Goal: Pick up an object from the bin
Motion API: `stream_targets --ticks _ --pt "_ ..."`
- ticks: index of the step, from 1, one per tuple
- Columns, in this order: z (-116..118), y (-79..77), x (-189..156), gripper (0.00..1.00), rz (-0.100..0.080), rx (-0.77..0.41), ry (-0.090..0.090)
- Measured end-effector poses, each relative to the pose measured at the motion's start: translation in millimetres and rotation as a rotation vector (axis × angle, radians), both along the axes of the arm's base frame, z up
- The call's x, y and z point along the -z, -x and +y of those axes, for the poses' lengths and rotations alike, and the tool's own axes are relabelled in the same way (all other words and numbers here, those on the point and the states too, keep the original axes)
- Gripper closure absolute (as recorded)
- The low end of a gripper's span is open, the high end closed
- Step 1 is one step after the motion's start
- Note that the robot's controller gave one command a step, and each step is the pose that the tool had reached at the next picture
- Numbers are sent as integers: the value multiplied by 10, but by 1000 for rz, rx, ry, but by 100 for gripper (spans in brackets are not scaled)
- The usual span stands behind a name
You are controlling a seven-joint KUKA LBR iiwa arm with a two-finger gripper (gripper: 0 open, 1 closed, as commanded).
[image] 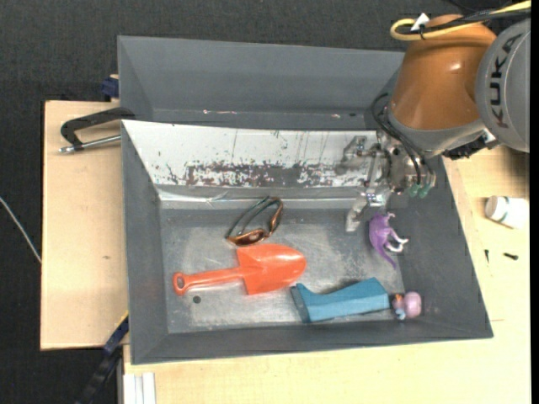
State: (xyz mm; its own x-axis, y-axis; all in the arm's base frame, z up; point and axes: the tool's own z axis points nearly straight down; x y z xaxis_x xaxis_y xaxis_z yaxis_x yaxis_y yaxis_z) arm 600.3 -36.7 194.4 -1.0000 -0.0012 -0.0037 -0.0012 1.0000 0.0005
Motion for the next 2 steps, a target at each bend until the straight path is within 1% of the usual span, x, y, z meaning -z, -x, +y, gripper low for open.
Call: stream_targets --ticks 1,2 --pt "0 0 0 0 0 0 0" --pt "351 197 216 0 -2 -48 2"
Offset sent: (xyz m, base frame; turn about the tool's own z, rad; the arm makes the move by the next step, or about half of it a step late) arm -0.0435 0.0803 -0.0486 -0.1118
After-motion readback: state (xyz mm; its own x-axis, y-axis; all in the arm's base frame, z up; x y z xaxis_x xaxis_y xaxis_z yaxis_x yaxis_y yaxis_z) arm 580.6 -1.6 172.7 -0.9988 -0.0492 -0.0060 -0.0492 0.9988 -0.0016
